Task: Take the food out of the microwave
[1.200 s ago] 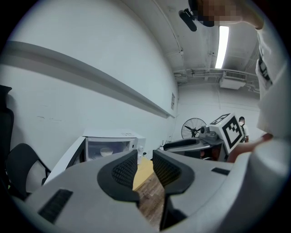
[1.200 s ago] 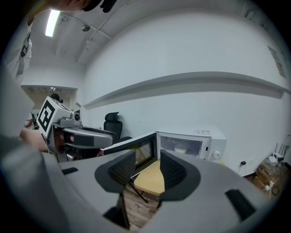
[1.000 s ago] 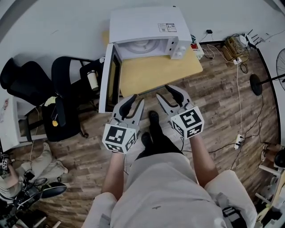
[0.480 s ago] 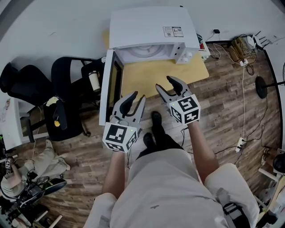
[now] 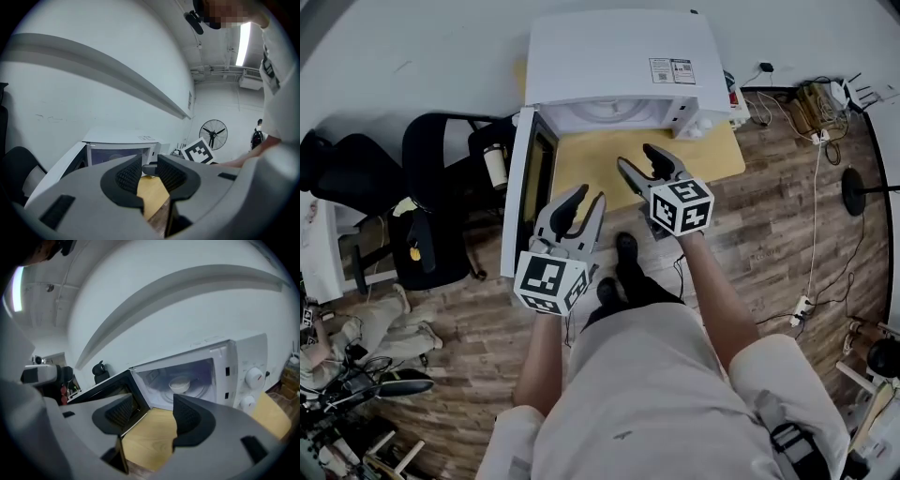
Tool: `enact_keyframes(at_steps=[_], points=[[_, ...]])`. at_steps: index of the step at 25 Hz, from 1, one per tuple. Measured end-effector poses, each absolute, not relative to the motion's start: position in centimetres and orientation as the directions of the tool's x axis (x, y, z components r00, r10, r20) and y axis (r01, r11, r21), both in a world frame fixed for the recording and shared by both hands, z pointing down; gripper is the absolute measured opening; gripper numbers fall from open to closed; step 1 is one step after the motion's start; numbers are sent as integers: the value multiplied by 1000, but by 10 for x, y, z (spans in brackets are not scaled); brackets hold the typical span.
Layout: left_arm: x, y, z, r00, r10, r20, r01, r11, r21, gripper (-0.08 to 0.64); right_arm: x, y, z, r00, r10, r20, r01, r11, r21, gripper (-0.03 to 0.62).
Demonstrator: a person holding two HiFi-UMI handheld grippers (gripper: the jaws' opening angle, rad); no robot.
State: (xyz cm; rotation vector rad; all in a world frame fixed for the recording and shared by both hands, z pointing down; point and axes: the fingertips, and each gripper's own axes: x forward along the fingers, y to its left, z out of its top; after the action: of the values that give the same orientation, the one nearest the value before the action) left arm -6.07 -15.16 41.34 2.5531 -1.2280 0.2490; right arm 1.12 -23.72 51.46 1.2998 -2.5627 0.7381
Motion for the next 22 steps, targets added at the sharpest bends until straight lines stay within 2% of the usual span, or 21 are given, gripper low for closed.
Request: enact_keyframes(at_steps=[10,22], points=[[-60,-176,425,580,-759,294,-814,-551,183,101,15,-283,559,-635,-710,305,-706,372,-603,259],[-67,-185,425,568,-771,287,-823,-538,182,101,14,-321,584,-620,-757,208,-475,151,-867,273]])
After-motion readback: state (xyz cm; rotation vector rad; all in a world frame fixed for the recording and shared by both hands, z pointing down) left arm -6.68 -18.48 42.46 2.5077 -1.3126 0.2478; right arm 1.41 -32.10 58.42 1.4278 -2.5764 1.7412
